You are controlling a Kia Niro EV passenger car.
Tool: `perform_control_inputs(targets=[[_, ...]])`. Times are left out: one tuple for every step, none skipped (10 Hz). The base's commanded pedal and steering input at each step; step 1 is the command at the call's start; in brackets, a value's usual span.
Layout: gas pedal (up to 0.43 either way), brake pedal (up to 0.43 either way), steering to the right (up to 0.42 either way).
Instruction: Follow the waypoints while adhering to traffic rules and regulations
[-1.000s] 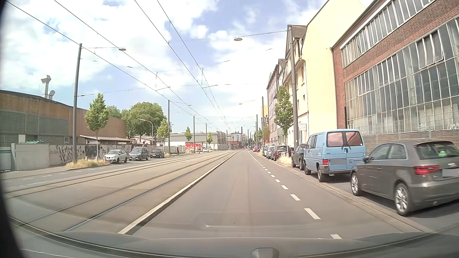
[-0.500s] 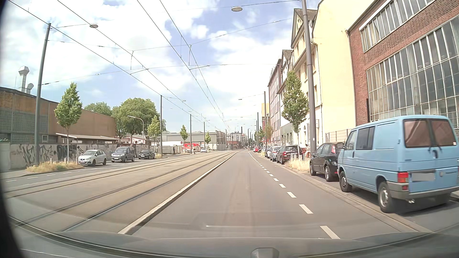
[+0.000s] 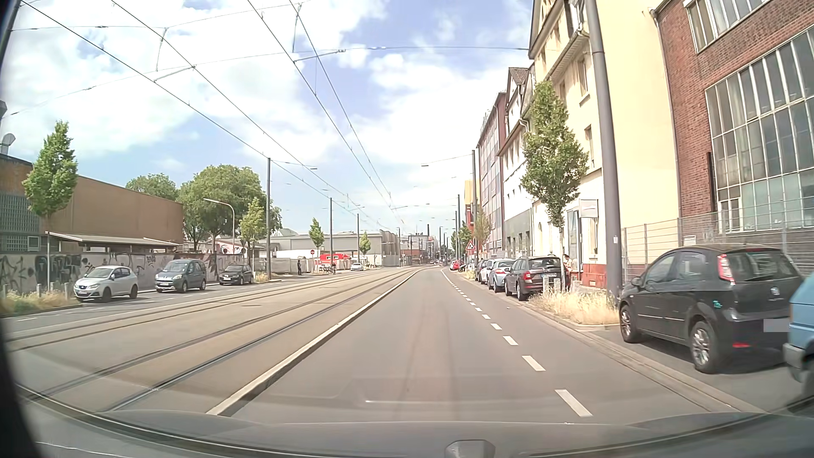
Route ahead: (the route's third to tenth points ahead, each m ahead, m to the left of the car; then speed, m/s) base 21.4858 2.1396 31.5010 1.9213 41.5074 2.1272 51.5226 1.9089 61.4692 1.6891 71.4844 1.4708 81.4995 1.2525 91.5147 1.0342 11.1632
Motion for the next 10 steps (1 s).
perform_control_inputs(targets=[[0.039,0.030,0.000],[0.039,0.030,0.000],[0.028,0.030,0.000],[0.028,0.030,0.000],[0.028,0.030,0.000],[0.028,0.030,0.000],[0.020,0.030,-0.001],[0.008,0.030,-0.001],[0.000,0.030,-0.001],[0.000,0.030,0.000]])
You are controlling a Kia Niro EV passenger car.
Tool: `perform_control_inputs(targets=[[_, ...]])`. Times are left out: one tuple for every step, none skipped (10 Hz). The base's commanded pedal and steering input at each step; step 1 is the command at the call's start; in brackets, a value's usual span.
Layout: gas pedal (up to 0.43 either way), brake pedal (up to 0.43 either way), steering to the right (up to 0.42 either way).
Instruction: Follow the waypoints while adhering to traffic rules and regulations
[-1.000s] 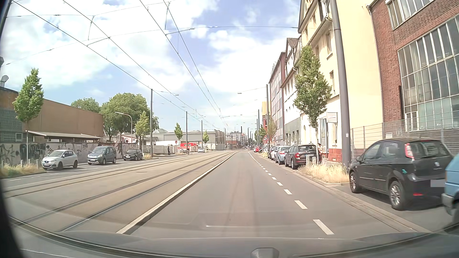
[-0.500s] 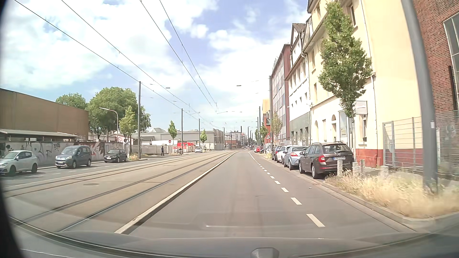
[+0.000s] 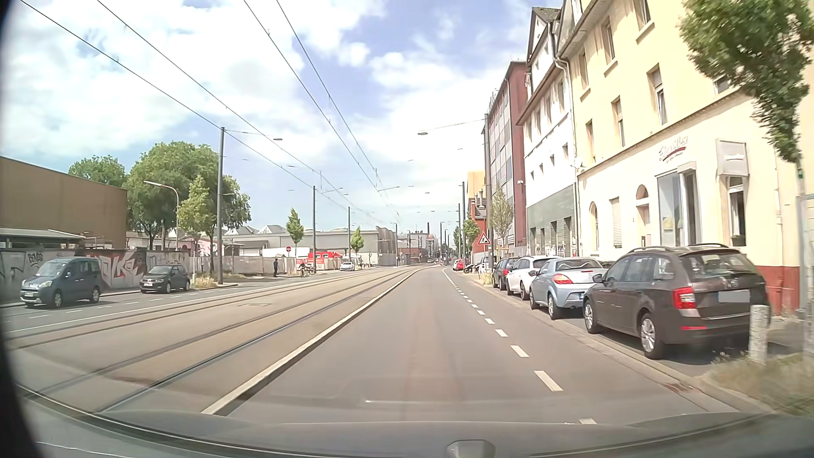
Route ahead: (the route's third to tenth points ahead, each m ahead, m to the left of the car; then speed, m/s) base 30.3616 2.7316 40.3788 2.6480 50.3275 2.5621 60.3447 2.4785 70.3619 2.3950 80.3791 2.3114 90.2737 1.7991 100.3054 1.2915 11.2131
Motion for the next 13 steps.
perform_control_inputs(targets=[[0.000,0.030,0.000],[0.000,0.030,-0.001],[0.000,0.030,-0.001],[0.000,0.030,-0.001],[0.000,0.030,-0.001],[0.000,0.030,-0.001],[0.000,0.030,-0.001],[0.000,0.030,0.000],[0.000,0.030,0.000],[0.000,0.030,0.000],[0.000,0.030,0.000],[0.000,0.030,0.000],[0.000,0.030,0.000]])
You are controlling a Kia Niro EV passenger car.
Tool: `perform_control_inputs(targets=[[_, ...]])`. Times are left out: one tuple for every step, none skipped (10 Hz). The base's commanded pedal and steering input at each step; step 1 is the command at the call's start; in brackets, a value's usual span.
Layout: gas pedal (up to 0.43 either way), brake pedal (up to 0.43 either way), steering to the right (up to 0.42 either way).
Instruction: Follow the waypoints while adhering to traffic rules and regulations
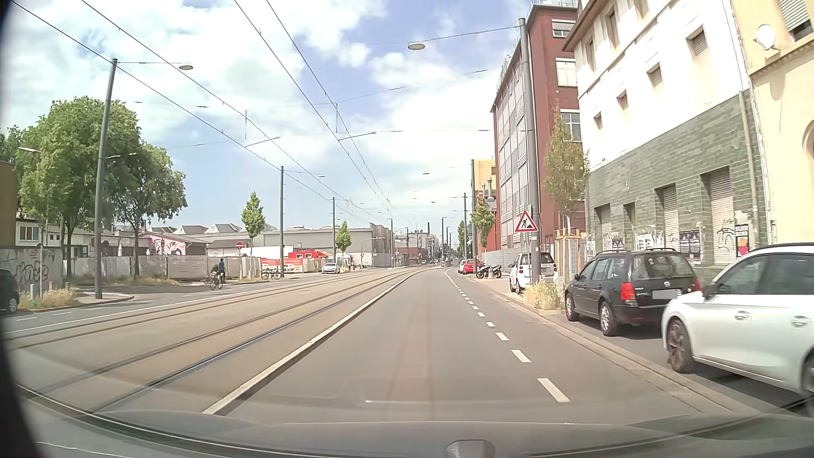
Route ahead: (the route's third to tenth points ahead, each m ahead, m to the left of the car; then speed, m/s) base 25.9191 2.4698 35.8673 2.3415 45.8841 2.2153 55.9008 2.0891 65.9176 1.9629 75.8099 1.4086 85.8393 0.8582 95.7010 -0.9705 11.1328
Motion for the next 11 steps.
perform_control_inputs(targets=[[0.000,0.030,0.000],[0.000,0.030,0.000],[0.000,0.030,0.000],[0.000,0.030,0.000],[0.000,0.030,-0.001],[0.000,0.030,-0.001],[0.000,0.030,0.000],[0.000,0.030,0.000],[0.000,0.030,-0.001],[0.000,0.030,-0.001],[0.000,0.030,-0.001]])
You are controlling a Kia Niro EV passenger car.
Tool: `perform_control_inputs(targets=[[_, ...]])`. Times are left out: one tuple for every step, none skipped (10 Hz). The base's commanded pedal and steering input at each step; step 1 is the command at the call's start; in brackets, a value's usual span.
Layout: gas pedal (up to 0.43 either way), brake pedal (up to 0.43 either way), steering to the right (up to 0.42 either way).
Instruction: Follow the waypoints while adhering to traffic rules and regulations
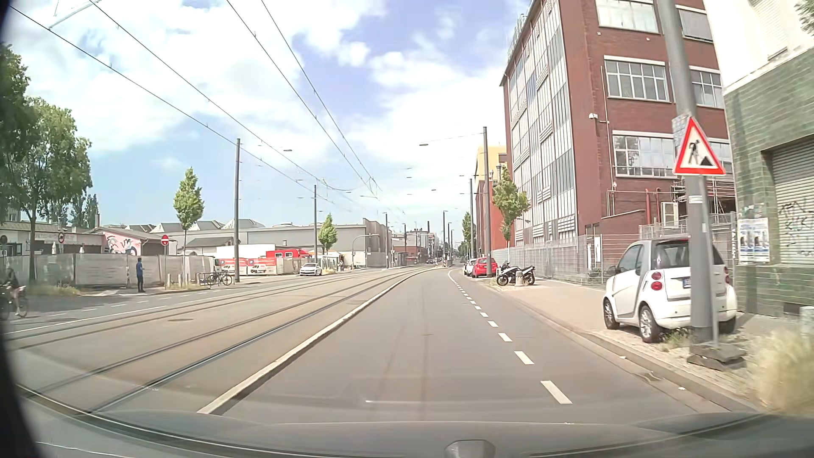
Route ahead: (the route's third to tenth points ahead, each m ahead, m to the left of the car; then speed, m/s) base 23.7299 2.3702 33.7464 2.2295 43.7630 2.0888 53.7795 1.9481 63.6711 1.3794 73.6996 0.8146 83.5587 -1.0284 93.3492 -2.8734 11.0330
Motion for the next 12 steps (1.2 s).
perform_control_inputs(targets=[[0.000,0.030,-0.001],[0.020,0.030,0.000],[0.079,0.030,0.000],[0.098,0.030,0.000],[0.110,0.030,-0.001],[0.110,0.030,0.000],[0.110,0.030,-0.001],[0.110,0.030,0.000],[0.110,0.030,0.000],[0.110,0.030,0.000],[0.098,0.030,0.000],[0.098,0.030,0.000]])
